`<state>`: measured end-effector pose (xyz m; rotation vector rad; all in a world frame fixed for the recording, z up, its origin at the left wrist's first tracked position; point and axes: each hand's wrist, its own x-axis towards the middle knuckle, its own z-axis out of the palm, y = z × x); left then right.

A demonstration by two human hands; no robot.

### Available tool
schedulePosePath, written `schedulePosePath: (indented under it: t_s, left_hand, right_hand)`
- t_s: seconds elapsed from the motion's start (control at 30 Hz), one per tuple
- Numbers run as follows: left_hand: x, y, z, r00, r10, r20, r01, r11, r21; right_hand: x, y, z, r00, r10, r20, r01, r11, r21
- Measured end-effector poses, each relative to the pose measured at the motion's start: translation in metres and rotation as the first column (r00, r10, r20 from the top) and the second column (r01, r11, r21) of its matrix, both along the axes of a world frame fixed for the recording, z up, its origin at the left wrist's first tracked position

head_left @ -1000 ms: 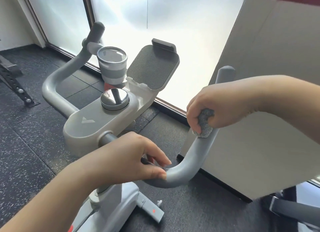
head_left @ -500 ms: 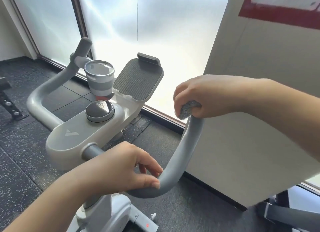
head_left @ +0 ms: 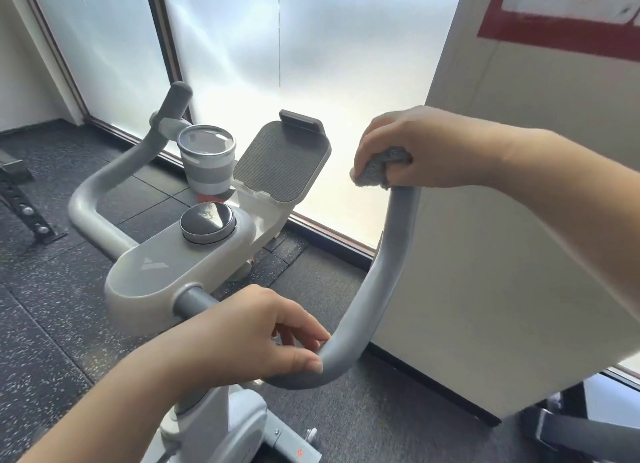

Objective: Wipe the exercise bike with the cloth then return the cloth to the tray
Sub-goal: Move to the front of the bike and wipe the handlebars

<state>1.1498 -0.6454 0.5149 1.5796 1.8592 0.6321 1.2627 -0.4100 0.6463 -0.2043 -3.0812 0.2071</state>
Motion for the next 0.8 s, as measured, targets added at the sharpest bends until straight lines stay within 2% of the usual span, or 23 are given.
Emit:
schedulePosePath:
  t_s: [0.07,0.13,0.17,0.23,0.3,0.4,0.53,0.6,0.63,0.67,0.73,0.8]
  left_hand:
    - [0.000,0.000,-0.001,1.000,0.002,0.000,-0.002,1.000,0.000]
    - [-0.001,0.000,-0.002,1.000,0.003,0.003,-0.003,1.000,-0.002]
    - [-0.001,0.001,-0.002,1.000,0.003,0.004,-0.003,1.000,-0.002]
    - [0.000,0.003,-0.002,1.000,0.000,-0.009,0.000,1.000,0.005]
    - [0.001,0.005,0.000,1.000,-0.006,-0.028,0.007,1.000,0.009]
    - [0.002,0.007,0.001,0.999,-0.015,-0.041,0.015,1.000,0.011]
    - [0.001,0.007,0.003,0.999,-0.020,-0.051,0.020,1.000,0.008]
    - [0.002,0.006,0.002,0.998,-0.026,-0.056,0.027,1.000,0.016]
    - [0.002,0.006,0.002,0.998,-0.026,-0.057,0.028,0.999,0.021]
    - [0.001,0.006,0.002,0.998,-0.027,-0.058,0.028,0.999,0.025]
    - [0.002,0.006,0.002,0.998,-0.029,-0.060,0.031,0.999,0.028]
    - [0.002,0.007,0.002,0.998,-0.027,-0.064,0.029,0.999,0.030]
  right_hand:
    - [0.005,0.002,0.006,0.993,-0.029,-0.113,0.019,0.996,-0.093]
    - [0.010,0.005,0.011,0.981,-0.031,-0.194,0.012,0.995,-0.101]
    - [0.011,0.007,0.011,0.981,-0.016,-0.193,0.005,0.998,-0.057]
    - [0.014,0.008,0.005,0.995,0.005,-0.096,0.001,0.998,0.064]
    - [0.016,0.008,-0.001,0.999,-0.002,-0.032,0.006,0.993,0.115]
    - [0.016,0.001,-0.008,0.999,0.011,-0.032,-0.005,0.984,0.176]
    - [0.020,-0.018,-0.031,0.993,0.118,-0.013,-0.112,0.967,0.229]
    - [0.024,-0.021,-0.038,0.987,0.129,-0.096,-0.114,0.982,0.151]
    - [0.026,-0.021,-0.037,0.976,0.111,-0.187,-0.099,0.993,0.069]
    - [0.028,-0.019,-0.036,0.948,0.079,-0.307,-0.086,0.996,-0.008]
    - [0.029,-0.011,-0.032,0.852,-0.013,-0.524,-0.024,0.998,-0.064]
    - [0.030,-0.001,-0.033,0.803,-0.103,-0.587,0.070,0.994,-0.078]
